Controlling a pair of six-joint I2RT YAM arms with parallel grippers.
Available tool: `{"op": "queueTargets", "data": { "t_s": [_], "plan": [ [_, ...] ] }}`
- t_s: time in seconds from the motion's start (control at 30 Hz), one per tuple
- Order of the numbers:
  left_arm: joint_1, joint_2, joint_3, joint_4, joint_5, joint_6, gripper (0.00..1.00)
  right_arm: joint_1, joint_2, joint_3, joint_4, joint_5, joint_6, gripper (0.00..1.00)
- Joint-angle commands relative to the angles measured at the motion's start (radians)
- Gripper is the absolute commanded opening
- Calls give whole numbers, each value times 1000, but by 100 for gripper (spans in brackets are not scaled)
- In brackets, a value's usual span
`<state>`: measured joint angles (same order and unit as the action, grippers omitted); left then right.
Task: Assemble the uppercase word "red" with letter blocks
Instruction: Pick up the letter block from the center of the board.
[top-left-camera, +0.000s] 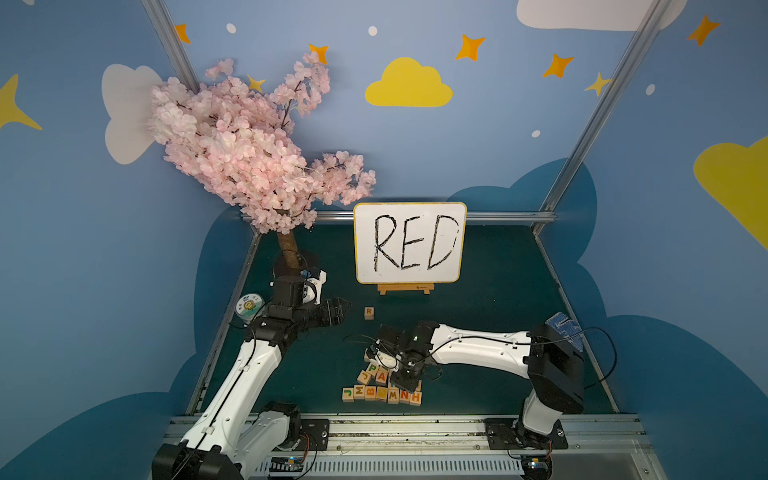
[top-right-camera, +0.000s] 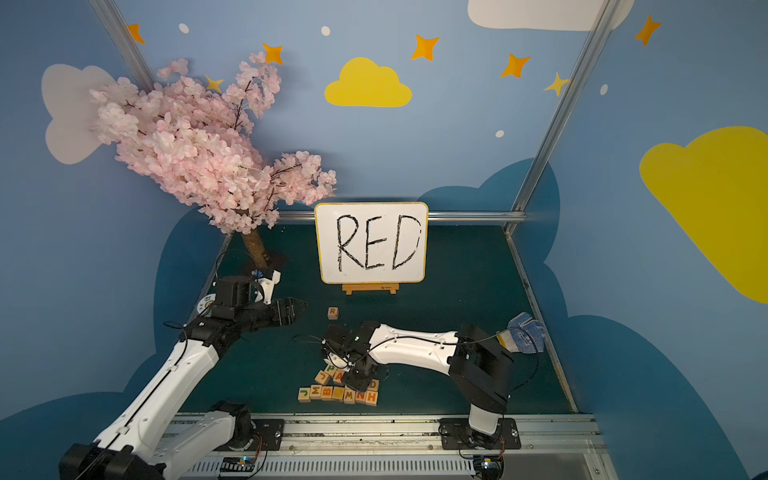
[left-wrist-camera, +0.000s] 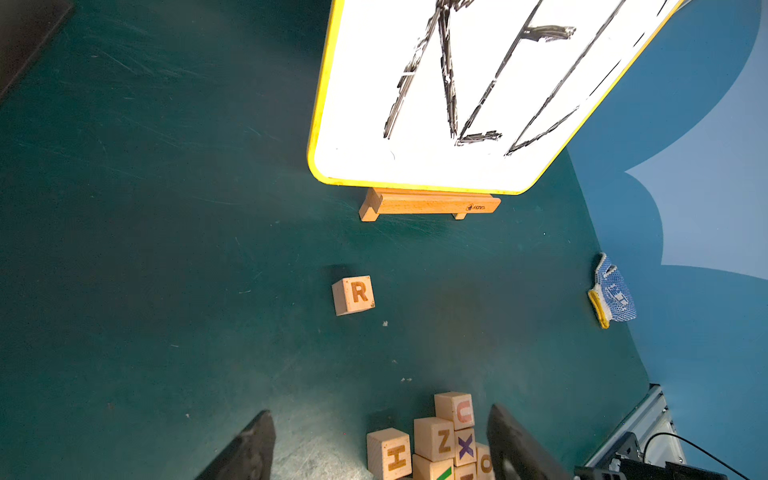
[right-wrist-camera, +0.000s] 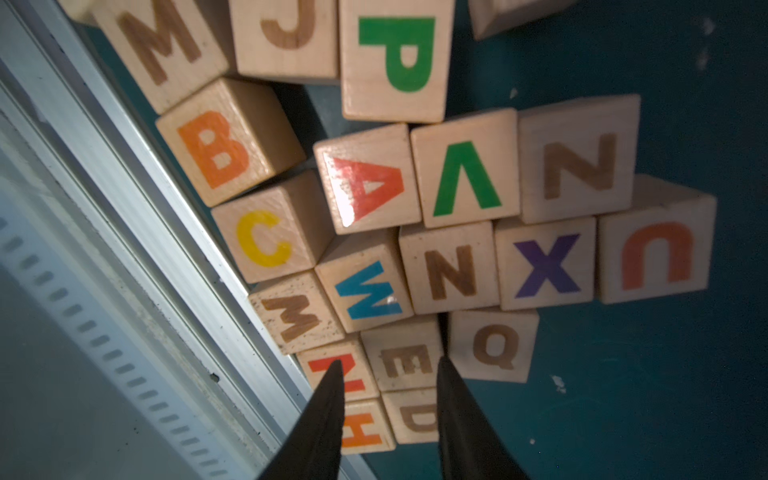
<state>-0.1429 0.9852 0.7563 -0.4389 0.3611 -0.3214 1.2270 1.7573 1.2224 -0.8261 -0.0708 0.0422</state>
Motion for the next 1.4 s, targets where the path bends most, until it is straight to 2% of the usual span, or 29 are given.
{"op": "queueTargets", "data": {
  "t_s": [0.0, 0.63, 1.13, 1.37],
  "plan": [
    [8, -12, -9, 14, -6, 2, 79, -9, 13, -7, 4, -12, -14, 38],
    [17, -16, -11, 15, -11, 2, 79, -24, 10, -42, 25, -40, -6, 37],
    [19, -17, -11, 14, -12, 2, 79, -21, 37, -46, 22, 2, -8, 37],
    [19, -17, -11, 15, -13, 3, 79, -21, 51, -48, 26, 44, 2, 40]
  ]
}}
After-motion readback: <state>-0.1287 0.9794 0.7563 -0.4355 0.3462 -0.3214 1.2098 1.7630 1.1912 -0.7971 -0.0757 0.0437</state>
